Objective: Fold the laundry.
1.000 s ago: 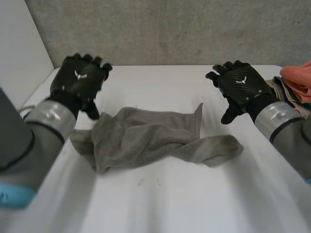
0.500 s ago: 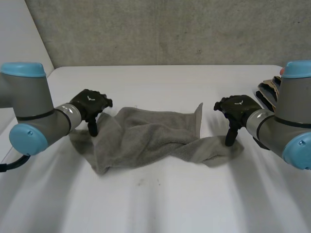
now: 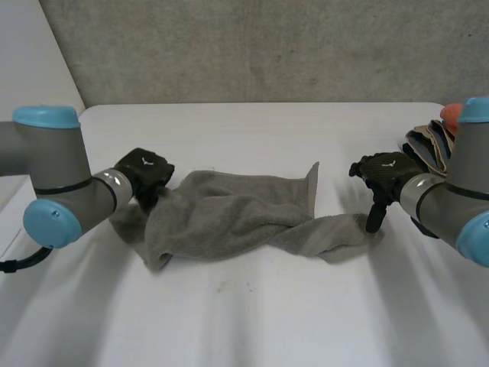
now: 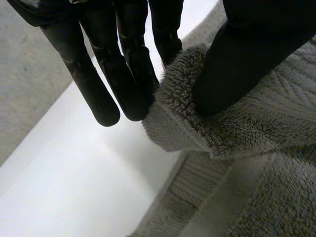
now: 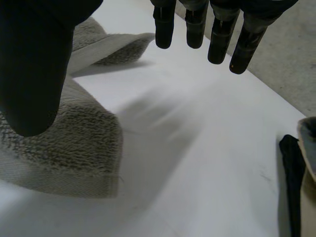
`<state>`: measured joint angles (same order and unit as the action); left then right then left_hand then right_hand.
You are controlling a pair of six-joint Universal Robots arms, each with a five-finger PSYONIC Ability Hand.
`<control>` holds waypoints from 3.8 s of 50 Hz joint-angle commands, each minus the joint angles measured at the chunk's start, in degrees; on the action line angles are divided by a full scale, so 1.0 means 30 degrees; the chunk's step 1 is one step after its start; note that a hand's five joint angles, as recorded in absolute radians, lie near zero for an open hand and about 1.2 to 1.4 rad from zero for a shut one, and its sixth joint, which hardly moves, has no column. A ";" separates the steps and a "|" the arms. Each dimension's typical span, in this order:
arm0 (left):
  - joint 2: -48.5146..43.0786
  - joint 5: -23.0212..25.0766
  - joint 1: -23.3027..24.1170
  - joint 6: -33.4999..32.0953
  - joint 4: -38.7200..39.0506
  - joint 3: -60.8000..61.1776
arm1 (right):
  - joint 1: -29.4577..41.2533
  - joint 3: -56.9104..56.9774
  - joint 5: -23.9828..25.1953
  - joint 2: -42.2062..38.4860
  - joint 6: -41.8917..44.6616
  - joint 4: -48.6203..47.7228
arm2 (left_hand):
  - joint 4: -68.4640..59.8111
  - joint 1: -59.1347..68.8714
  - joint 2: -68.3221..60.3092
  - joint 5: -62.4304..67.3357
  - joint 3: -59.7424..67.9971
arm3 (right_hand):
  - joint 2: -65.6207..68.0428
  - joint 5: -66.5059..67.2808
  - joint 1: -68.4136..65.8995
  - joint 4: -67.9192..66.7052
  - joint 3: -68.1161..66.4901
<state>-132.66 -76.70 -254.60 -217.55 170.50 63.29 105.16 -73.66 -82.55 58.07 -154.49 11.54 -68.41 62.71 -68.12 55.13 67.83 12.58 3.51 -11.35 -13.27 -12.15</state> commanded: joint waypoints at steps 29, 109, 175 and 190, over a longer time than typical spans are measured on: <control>1.6063 -0.0568 0.1603 0.0183 0.9256 0.7877 | -0.0513 0.2696 0.4284 -0.0252 -0.5425 0.3009 | -0.3865 0.5765 -0.3959 0.4955 0.4057 | -0.0858 -0.1169 0.0449 0.1089 0.0718; 0.4754 -0.5373 -0.0389 0.1294 1.6877 -0.0800 | 0.1626 0.3198 0.0681 -0.0723 0.6732 -2.2192 | -0.3865 0.5765 -0.3959 0.4955 0.4057 | 2.2475 2.2164 -2.2884 -2.2245 -2.2615; 0.9531 -0.2912 -0.1063 0.2146 1.5089 1.2712 | -0.3677 0.5799 0.3375 -0.3211 -0.4958 0.4325 | -0.3865 0.5765 -0.3959 0.4955 0.4057 | 0.5333 0.5023 -0.5742 -0.5103 -0.5474; 0.9414 -0.2765 -0.0975 0.2116 1.5089 1.2595 | -0.3531 0.7941 0.4665 -0.5205 -0.7625 0.5616 | -0.3865 0.5765 -0.3959 0.4955 0.4057 | 0.6234 0.5924 -0.6643 -0.6004 -0.6375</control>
<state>-104.29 -84.97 -257.68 -211.18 215.77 101.07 94.09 -50.09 -69.36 43.08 -176.24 28.17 -68.90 62.71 -68.58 55.13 68.42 25.50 15.72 -22.31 -26.54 -26.36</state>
